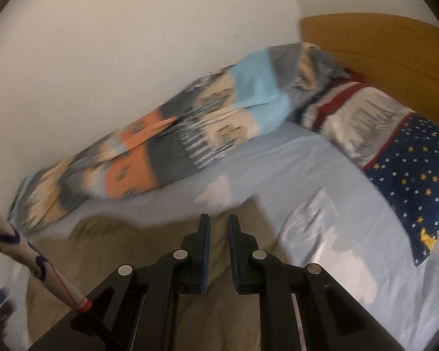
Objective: Fold large clothes
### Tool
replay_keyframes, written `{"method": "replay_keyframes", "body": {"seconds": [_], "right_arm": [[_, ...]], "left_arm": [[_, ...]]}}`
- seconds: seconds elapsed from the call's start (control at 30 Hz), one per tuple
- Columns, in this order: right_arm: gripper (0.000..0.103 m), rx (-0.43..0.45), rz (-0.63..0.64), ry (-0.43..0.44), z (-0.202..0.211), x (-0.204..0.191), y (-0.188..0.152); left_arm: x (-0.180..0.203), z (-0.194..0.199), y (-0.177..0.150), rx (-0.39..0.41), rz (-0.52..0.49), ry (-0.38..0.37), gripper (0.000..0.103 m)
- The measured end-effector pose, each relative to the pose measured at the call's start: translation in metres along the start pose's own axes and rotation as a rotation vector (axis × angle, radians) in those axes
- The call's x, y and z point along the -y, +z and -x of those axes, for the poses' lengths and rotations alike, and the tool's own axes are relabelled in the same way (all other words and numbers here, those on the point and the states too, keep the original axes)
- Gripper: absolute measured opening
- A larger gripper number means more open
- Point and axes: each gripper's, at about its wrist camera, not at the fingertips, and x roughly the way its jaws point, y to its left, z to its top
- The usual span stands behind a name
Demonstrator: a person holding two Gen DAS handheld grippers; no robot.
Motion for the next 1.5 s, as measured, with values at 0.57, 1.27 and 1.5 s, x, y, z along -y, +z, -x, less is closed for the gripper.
{"method": "replay_keyframes", "body": {"seconds": [0.57,1.27,1.5], "right_arm": [[0.014,-0.285,0.212,-0.001,-0.06,-0.037,-0.093],[0.047,-0.221,-0.018,0.09,0.079,-0.045,-0.115],[0.046,-0.191,0.112,0.079,0.064,-0.079,-0.142]], "left_arm": [[0.006,-0.133,0.0,-0.152,0.024,0.034,0.081],[-0.025,0.035,-0.076,-0.096,0.269,0.126,0.082],[-0.058,0.015,-0.081,-0.095,0.264,0.191,0.082]]}}
